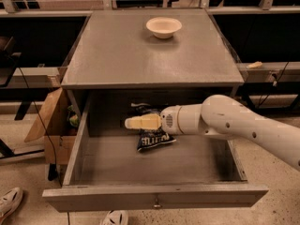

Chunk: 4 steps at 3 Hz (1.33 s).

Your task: Place blue chip bag into top drawer

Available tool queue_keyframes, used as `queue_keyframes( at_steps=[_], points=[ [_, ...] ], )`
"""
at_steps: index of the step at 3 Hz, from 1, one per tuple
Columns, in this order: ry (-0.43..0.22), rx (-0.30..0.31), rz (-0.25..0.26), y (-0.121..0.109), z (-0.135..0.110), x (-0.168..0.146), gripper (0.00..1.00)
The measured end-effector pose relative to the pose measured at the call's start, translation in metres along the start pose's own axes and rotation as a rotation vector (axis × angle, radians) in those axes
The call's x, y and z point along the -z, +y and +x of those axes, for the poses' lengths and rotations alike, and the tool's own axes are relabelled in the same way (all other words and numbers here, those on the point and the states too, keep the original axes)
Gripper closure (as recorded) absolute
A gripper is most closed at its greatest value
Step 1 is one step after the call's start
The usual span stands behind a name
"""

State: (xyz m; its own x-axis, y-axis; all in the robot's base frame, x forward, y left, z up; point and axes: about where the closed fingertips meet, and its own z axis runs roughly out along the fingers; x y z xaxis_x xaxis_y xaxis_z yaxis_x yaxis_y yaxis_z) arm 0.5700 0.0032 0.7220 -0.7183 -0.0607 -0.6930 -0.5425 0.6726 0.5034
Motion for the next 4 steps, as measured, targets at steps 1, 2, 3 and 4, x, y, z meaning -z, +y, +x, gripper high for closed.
queue_keyframes(
  at_steps=[1,2,3,4],
  points=[
    [0.0,0.0,0.0,0.0,0.0,0.0,0.0],
    [0.019,-0.007,-0.041,-0.004,-0.002,0.002,0.0],
    [0.014,-0.041,-0.056,-0.032,-0.011,0.033,0.0],
    [-0.024,-0.067,-0.013,-0.053,-0.02,0.09,0.0]
  ],
)
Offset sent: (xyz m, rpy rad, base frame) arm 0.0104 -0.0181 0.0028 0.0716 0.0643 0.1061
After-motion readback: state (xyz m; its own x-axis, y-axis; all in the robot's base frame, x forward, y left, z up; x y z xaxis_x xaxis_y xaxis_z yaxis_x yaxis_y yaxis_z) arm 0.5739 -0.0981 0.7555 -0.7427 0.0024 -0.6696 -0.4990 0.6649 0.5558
